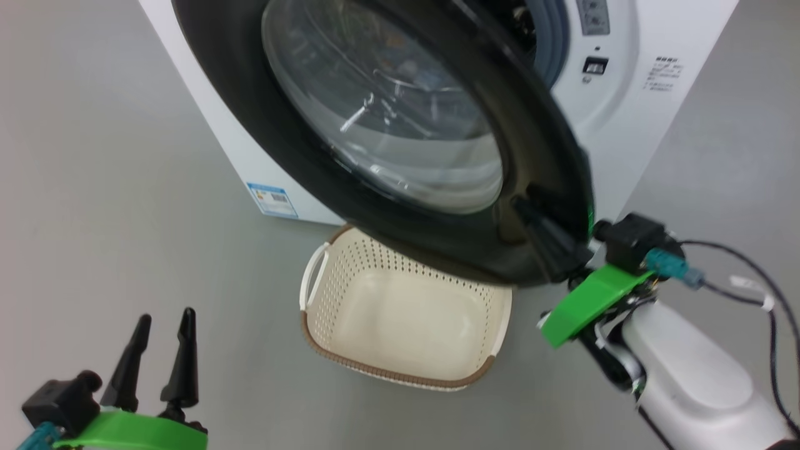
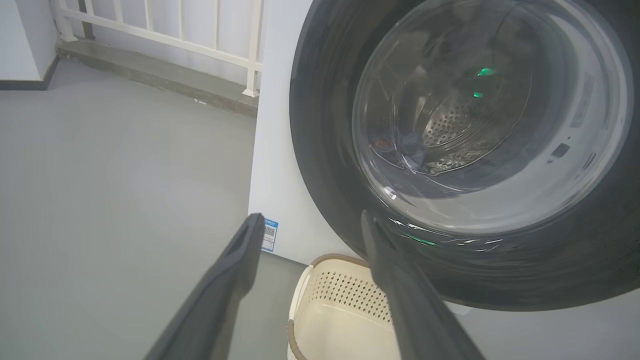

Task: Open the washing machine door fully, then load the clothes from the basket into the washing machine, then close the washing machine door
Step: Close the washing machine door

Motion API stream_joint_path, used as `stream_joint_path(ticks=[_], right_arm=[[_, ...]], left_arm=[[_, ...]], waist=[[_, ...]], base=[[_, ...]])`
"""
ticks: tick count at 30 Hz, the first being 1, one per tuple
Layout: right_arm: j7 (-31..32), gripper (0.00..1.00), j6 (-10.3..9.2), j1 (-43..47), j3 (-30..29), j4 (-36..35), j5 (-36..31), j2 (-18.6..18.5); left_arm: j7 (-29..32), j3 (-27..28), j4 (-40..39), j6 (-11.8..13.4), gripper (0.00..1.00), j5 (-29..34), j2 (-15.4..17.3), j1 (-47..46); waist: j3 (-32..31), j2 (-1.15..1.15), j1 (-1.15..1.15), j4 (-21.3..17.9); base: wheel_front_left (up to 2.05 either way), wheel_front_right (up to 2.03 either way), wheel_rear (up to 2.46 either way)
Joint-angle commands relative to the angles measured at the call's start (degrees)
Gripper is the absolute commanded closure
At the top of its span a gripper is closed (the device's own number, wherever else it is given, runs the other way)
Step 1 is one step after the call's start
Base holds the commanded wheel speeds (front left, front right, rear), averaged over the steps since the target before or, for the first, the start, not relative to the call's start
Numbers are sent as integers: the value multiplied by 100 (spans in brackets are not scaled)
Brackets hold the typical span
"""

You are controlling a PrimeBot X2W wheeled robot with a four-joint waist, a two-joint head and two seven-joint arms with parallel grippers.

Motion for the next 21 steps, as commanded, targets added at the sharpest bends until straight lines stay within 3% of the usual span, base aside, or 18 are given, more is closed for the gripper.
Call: stream_joint_path(ticks=[1,14,21], right_arm=[[-46,100,-1,-154,-82,-56,-71,-41],[-46,100,-1,-1216,-1024,374,-560,-194],[-46,100,-1,-2013,-1250,579,-810,-245]], left_arm=[[-76,181,-162,-24,0,-44,215,-240],[-76,107,-356,-25,0,-241,425,-649],[-76,25,-366,-25,0,-359,433,-878]], waist=[[223,0,0,37],[953,0,0,100],[1309,0,0,160]], base=[[0,0,0],[0,0,0],[0,0,0]])
